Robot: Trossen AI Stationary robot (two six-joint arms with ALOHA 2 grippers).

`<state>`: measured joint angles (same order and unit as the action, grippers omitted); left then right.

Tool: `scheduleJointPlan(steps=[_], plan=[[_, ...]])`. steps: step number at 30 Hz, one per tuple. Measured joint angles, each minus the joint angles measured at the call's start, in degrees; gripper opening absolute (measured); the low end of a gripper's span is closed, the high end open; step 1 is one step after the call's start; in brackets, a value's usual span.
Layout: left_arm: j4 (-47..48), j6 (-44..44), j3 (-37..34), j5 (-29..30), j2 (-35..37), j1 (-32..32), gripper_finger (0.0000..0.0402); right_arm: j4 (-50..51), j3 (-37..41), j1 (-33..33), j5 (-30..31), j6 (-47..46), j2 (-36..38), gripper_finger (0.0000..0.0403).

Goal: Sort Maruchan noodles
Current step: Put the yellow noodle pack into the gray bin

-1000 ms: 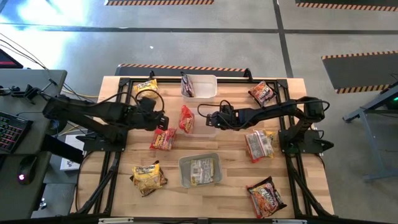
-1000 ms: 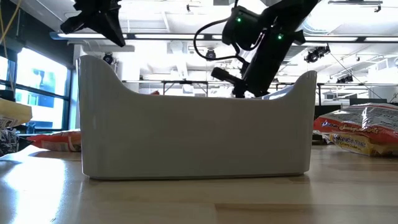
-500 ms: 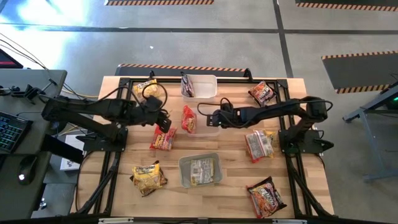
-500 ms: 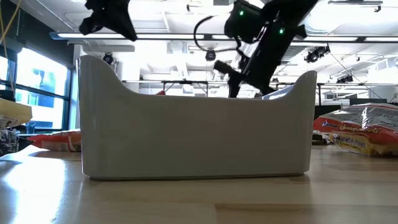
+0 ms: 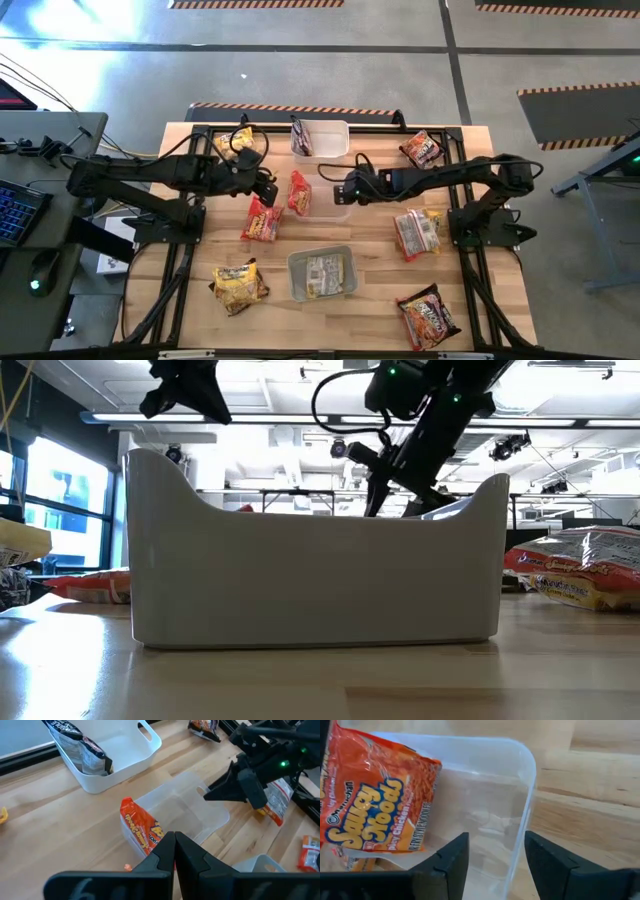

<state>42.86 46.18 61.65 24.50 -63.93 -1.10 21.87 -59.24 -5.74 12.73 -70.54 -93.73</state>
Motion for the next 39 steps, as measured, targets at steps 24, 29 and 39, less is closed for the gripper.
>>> scheduleJointPlan(steps=[24,29,39], plan=[[-15.43,-6.61,0.14,-12.97,-3.32,-0.36,0.0000,-0.52,7.71,-2.25,-7.72,40.30,24.90,0.0010],[-22.13,-10.56,0.11,-22.36,-8.86,-3.02,0.0000,-17.90,18.02,-2.25,-17.58,40.98,30.14,0.0025],[-25.48,-9.33,6.69,-23.27,-23.44,-10.44,0.0021,-15.26,22.60,-2.35,-19.73,43.90,37.27,0.0003]])
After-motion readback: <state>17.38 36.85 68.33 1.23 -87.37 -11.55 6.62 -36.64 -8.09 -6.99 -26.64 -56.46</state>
